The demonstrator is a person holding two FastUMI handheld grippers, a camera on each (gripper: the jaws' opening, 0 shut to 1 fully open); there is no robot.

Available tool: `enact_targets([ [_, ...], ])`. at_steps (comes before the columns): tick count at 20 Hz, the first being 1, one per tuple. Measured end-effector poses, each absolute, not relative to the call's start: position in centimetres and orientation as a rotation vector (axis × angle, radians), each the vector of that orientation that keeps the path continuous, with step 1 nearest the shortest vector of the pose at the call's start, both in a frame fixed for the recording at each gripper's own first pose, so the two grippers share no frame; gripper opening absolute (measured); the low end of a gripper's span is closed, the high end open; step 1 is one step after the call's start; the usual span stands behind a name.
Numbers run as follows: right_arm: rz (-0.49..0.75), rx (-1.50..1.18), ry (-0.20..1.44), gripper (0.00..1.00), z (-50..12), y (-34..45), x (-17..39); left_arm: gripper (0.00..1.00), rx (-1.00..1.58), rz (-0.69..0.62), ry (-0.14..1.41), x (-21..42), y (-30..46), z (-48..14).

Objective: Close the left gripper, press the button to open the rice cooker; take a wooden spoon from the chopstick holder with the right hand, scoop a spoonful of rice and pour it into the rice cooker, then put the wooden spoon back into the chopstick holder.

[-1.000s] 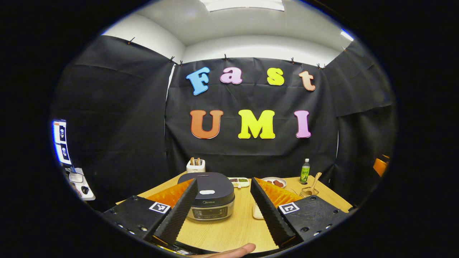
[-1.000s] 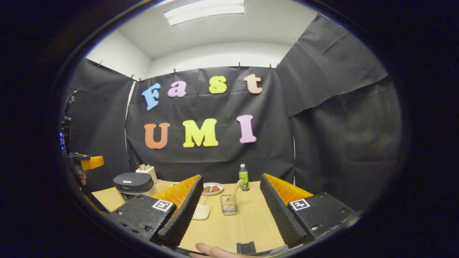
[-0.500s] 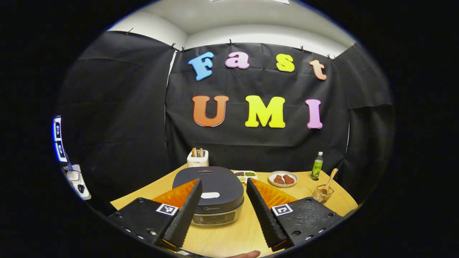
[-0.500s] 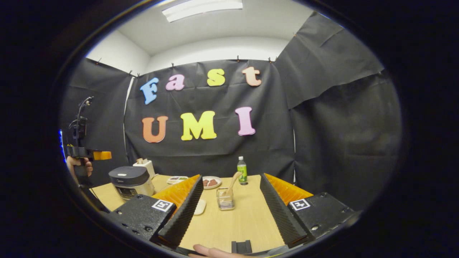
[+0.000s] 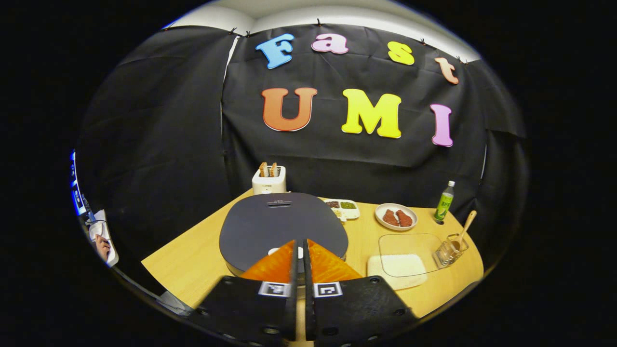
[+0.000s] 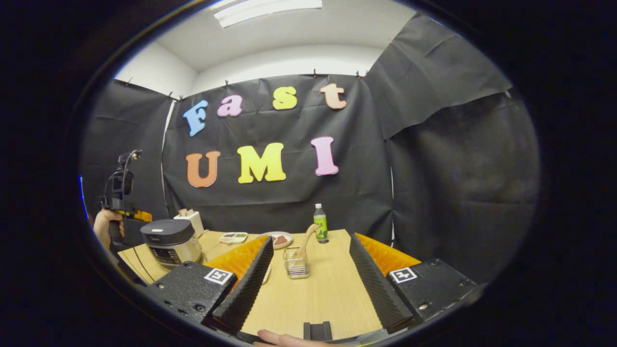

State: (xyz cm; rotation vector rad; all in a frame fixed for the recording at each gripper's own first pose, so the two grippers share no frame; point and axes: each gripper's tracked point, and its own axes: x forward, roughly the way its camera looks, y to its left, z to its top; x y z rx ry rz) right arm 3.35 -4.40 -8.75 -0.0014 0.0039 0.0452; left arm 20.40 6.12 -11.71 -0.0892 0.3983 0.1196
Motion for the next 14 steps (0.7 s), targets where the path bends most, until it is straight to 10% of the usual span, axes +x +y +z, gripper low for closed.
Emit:
enact_targets([
  [14, 0.044, -0.004, 0.02, 1.0, -9.5, -4.9, 3.8, 0.0, -0.156, 0.173, 0.565, 22.8, 6.9, -15.1],
])
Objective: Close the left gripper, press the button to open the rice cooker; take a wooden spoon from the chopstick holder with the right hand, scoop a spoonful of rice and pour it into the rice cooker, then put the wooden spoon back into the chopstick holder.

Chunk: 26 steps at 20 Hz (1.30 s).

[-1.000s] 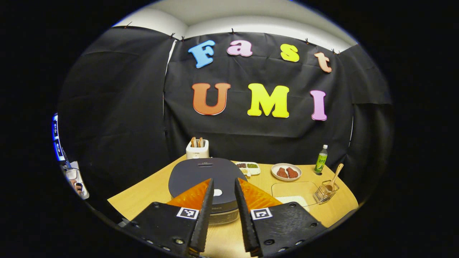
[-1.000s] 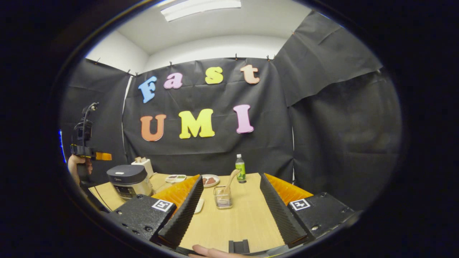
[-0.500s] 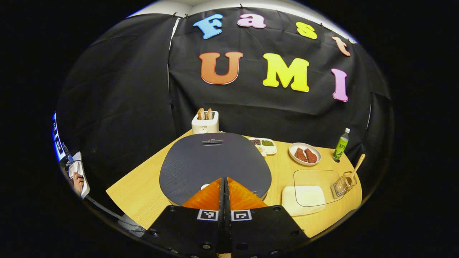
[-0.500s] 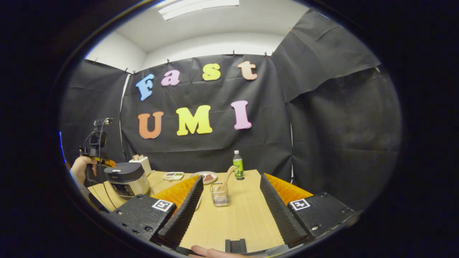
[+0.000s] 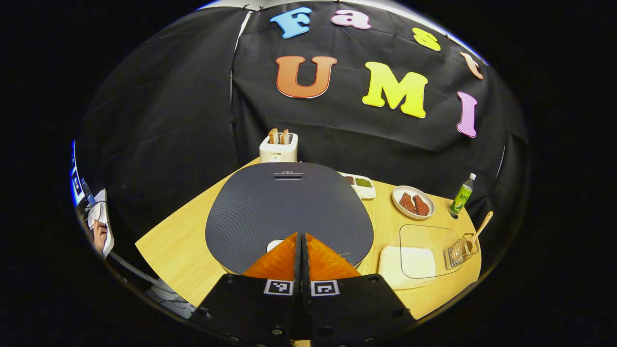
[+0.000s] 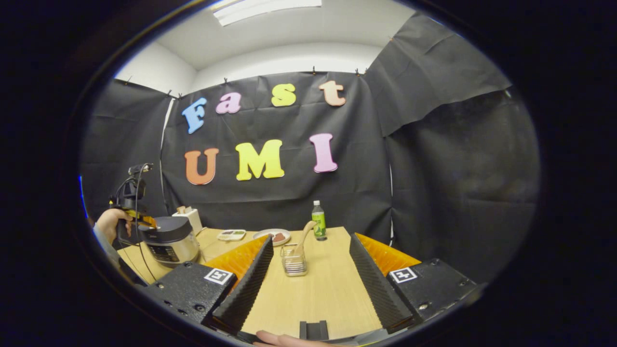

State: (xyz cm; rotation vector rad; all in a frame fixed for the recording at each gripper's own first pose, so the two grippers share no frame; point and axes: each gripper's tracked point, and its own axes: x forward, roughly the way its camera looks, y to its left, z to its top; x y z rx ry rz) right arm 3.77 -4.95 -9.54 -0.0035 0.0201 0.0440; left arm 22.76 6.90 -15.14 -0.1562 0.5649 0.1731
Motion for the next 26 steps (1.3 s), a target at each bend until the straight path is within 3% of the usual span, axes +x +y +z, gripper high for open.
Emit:
enact_targets([
  [11, 0.037, 0.002, 0.051, 1.0, -10.5, -5.4, 3.4, 0.0, -0.319, 0.149, 0.466, 23.0, 5.9, -13.1],
  [12, 0.033, -0.004, 0.05, 0.99, -10.3, -5.3, 3.2, 0.17, -0.331, 0.133, 0.433, 22.8, 5.2, -11.9],
  [15, 0.04, -0.027, 0.034, 0.99, -9.8, -4.6, 2.4, 0.39, -0.228, 0.145, 0.31, 21.1, 5.1, -7.6],
  [17, 0.057, -0.038, 0.029, 1.0, -9.7, -3.8, 2.1, 0.86, -0.143, 0.148, 0.241, 19.7, 4.5, -4.9],
  [18, 0.062, -0.041, 0.028, 1.0, -9.6, -3.4, 2.0, 0.96, -0.12, 0.149, 0.217, 18.8, 4.2, -4.1],
  [26, 0.071, -0.047, 0.076, 1.0, -11.3, -0.9, 3.1, 0.94, -0.065, 0.046, 0.12, 11.8, 0.6, -2.5],
])
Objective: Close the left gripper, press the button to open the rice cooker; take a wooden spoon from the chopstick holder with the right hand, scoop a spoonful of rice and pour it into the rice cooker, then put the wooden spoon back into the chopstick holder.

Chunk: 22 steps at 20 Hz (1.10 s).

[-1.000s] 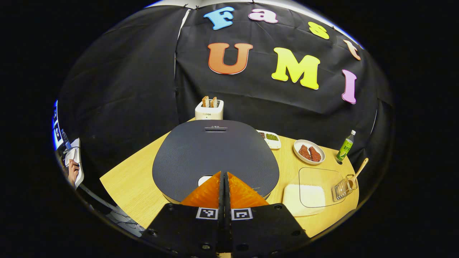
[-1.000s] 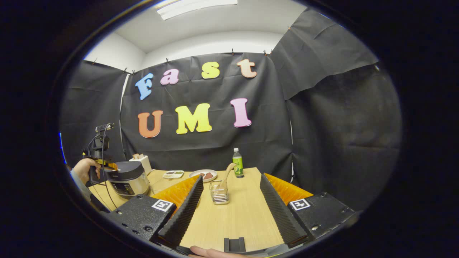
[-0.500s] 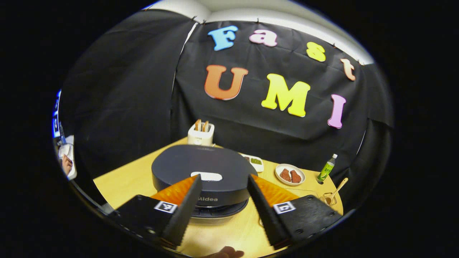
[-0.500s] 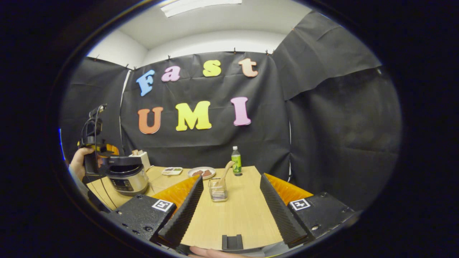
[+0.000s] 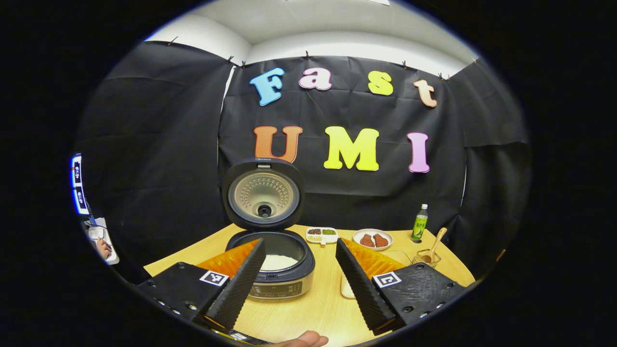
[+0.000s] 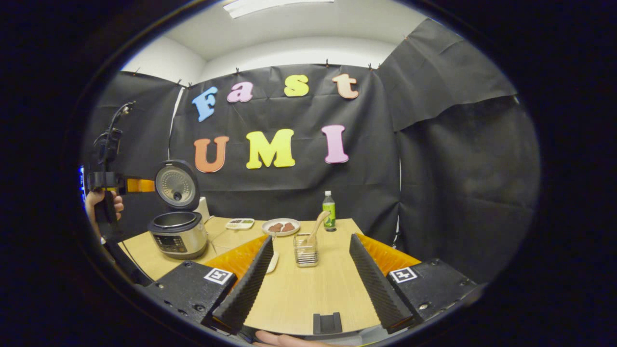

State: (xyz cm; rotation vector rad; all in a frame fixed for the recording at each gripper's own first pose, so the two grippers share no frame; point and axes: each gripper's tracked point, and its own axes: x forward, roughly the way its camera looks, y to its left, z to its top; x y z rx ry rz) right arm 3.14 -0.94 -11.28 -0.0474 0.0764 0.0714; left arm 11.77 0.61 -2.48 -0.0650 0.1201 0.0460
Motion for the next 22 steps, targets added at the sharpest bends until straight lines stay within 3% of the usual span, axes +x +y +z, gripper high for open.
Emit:
enact_targets([
  [10, 0.071, -0.053, 0.064, 1.0, -10.9, 0.3, 9.3, 0.94, 0.025, 0.003, 0.005, 2.9, -0.1, -2.1],
  [14, 0.094, -0.049, 0.027, 1.0, -10.2, -0.3, 15.0, 0.94, 0.007, -0.007, -0.033, 0.7, 0.5, -0.3],
  [22, 0.082, -0.027, 0.182, 1.0, -15.3, -2.3, 28.4, 0.94, -0.007, 0.0, -0.074, -0.9, 1.3, 1.6],
])
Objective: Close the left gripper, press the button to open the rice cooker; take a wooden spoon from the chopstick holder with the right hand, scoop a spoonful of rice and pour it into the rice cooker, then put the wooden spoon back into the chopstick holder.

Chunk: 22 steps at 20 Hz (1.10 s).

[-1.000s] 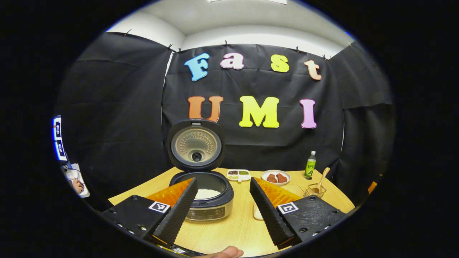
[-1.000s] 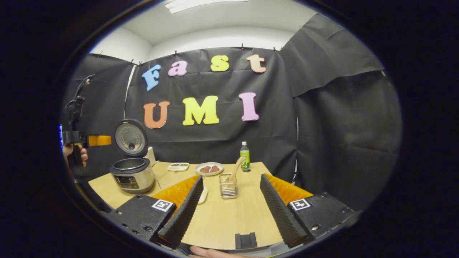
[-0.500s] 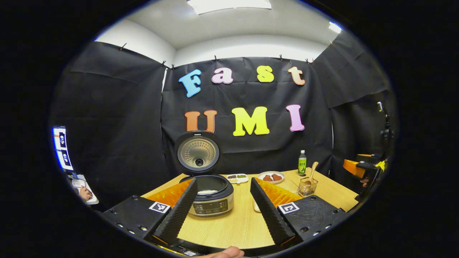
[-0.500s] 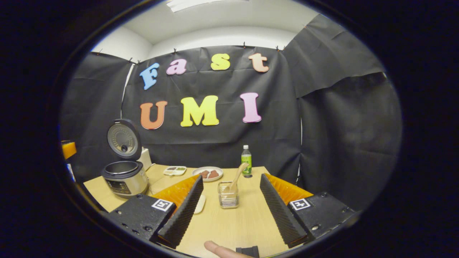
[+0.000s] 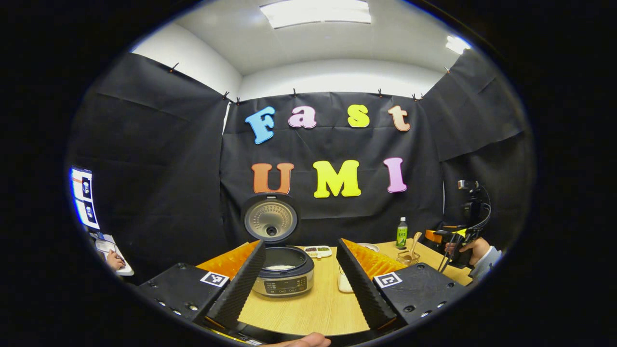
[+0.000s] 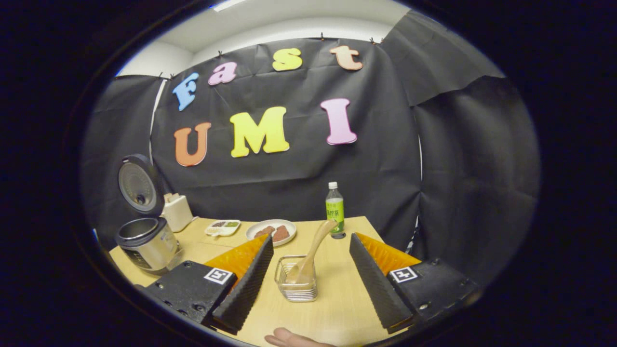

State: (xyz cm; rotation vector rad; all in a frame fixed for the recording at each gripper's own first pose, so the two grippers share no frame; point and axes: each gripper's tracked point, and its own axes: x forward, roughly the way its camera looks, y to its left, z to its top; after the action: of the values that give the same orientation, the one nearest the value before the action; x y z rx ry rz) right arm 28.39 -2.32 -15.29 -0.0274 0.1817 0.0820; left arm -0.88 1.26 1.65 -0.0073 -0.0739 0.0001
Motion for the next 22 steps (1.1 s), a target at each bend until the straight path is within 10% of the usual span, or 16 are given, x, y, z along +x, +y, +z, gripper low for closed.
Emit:
enact_targets([
  [19, 0.13, 0.27, 0.538, 0.85, -25.2, -1.6, 41.4, 0.94, -0.038, 0.04, -0.075, 0.3, 2.0, 1.7],
  [22, 0.141, 0.338, 0.514, 0.34, -23.9, -1.0, 40.5, 0.94, -0.032, 0.032, -0.078, 0.0, 2.0, 1.6],
])
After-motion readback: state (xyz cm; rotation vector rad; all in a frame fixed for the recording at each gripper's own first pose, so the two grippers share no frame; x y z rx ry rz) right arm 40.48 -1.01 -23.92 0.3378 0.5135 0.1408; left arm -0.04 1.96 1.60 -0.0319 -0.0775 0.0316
